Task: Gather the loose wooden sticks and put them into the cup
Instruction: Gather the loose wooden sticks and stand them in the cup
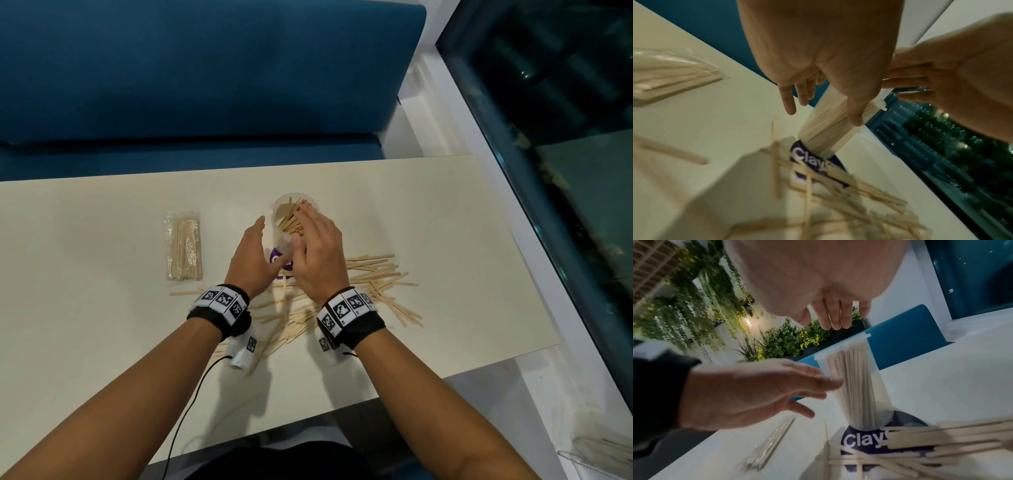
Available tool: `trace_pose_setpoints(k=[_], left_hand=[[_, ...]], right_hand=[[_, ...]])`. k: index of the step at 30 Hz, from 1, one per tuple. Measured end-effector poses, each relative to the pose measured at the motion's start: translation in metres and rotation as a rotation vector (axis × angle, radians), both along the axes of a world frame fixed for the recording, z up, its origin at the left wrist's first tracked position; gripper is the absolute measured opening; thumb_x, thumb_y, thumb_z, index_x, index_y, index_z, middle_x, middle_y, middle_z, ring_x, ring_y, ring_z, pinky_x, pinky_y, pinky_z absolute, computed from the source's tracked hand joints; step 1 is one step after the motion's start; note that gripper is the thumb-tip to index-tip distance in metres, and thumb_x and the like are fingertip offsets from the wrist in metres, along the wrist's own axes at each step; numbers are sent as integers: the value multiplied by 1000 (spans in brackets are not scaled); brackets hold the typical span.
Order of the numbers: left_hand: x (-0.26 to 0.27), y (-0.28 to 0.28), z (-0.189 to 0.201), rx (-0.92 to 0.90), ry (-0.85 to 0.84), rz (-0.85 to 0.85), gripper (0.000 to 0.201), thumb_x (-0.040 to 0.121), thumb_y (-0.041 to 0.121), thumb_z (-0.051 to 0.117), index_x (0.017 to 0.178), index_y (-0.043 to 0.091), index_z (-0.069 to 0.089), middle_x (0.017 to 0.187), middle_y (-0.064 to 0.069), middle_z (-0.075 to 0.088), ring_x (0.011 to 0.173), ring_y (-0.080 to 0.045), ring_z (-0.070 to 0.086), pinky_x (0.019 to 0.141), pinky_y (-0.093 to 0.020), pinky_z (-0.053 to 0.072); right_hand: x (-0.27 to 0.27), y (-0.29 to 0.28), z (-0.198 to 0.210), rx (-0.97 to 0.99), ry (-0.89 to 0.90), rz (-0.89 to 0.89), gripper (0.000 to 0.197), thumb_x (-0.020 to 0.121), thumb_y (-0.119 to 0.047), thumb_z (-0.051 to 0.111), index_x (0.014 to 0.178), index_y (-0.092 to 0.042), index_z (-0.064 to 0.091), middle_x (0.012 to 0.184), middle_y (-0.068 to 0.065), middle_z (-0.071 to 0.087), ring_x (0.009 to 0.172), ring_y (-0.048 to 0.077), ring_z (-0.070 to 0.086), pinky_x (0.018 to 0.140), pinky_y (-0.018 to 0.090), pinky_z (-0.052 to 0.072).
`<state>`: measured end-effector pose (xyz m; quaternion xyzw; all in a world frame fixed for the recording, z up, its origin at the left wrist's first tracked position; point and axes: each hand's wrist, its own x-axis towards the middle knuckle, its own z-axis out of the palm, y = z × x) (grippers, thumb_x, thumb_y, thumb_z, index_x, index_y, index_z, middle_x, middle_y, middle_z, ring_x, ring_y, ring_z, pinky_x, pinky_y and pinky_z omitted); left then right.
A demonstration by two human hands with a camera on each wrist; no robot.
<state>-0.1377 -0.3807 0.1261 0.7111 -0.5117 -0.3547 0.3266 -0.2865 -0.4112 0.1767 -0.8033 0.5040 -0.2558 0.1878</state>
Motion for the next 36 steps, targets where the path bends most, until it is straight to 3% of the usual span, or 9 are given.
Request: trace_pose_setpoints(k=[4,8,11,14,20,25,28,31,36], left_hand=[[28,66,-29,43,-210,-20,35,93,23,67,126,13,63,120,-7,61,106,-23,58,94,-49,53],[59,144,-52,36,-447,-143,41,75,30,65,114,17,67,109,-3,61,99,-29,55,80,-44,46],[74,184,-60,86,-569,-306,57,67,39,72,119,19,63,114,-3,58,100,-29,52,78,-42,43],[79,197,-65,70,-577,-331,47,72,39,62,114,19,63,108,-1,56,93,-27,52,74,-40,43],[75,179,-70,-16,-404,-284,28,86,40,56,96,17,70,91,3,63,84,-25,54,73,-41,48],[72,143,-50,-76,-504,-204,41,80,19,74,120,10,66,117,-11,61,107,-33,55,86,-45,48],[75,120,-46,112,-574,-300,69,67,24,74,132,7,58,131,-16,56,120,-37,51,95,-51,49],[68,114,-48,208,-635,-363,62,64,31,64,120,6,59,120,-18,56,108,-37,50,86,-47,49],[40,130,-52,147,-579,-375,57,64,38,62,111,5,58,108,-16,54,94,-33,48,80,-43,47]], right_hand=[[-6,41,-14,38,-20,61,25,93,-11,52,113,-17,67,113,-3,64,107,16,50,94,41,45],[1,91,-49,365,230,370,31,94,-26,63,124,-19,63,124,-1,60,119,19,44,107,44,40],[13,121,-73,399,455,551,56,82,-32,77,131,-16,56,129,6,53,120,26,43,103,42,42],[25,134,-84,367,505,575,52,79,-27,78,124,-12,57,123,9,52,113,27,45,97,41,46],[32,131,-92,262,427,369,16,90,-23,67,102,-12,66,106,6,60,102,25,51,90,44,50],[15,115,-82,169,402,164,28,89,-26,62,116,-17,63,114,2,60,108,23,52,92,40,49],[-10,108,-79,341,388,-174,44,82,-14,65,125,-15,54,127,7,49,118,25,45,101,41,46],[-34,105,-76,663,334,-517,58,81,-2,64,134,-6,43,141,16,32,127,34,38,110,43,40],[-31,104,-83,827,164,-542,52,85,3,62,135,-6,51,142,15,35,124,36,51,107,36,46]])
